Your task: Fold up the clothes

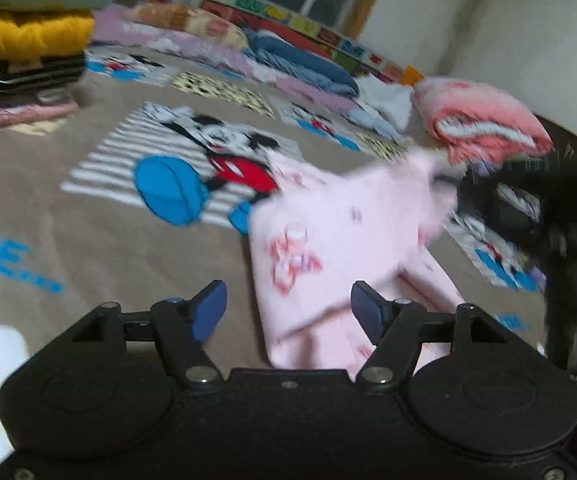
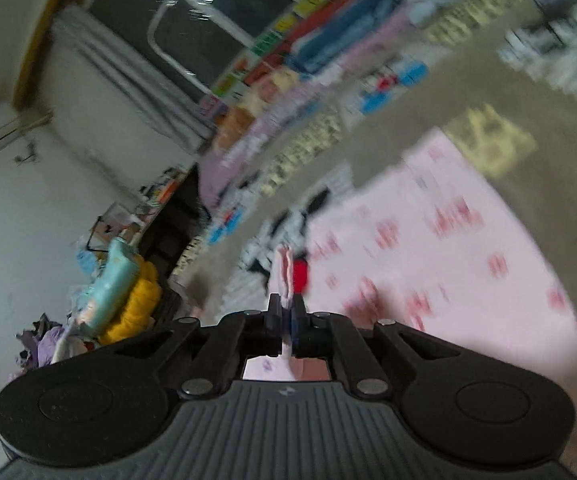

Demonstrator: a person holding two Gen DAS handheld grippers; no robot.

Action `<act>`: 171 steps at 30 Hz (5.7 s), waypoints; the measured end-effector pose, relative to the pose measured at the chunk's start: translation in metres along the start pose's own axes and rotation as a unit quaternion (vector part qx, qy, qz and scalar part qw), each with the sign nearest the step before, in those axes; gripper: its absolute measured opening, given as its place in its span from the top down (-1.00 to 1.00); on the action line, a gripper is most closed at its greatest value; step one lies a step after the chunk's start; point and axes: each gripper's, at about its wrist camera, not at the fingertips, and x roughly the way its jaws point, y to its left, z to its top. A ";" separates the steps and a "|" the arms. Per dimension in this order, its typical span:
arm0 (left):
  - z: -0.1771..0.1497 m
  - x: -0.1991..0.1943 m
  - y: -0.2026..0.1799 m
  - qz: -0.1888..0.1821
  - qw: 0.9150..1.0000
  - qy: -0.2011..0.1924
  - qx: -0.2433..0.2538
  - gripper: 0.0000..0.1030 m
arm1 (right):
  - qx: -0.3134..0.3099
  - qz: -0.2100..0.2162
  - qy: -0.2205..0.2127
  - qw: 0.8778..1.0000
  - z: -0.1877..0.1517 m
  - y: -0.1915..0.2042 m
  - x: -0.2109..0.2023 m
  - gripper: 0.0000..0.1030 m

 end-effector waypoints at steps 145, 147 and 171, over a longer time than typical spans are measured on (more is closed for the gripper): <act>-0.027 0.072 -0.086 -0.203 0.939 0.132 0.245 -0.43 | -0.229 -0.137 0.109 0.957 0.090 -0.055 0.156 0.18; -0.027 0.072 -0.085 -0.204 0.939 0.132 0.244 -0.43 | -0.250 -0.145 0.117 0.950 0.083 -0.052 0.162 0.25; -0.021 0.059 -0.076 -0.181 0.946 0.127 0.238 -0.49 | -0.258 -0.138 0.078 0.953 0.087 -0.048 0.127 0.56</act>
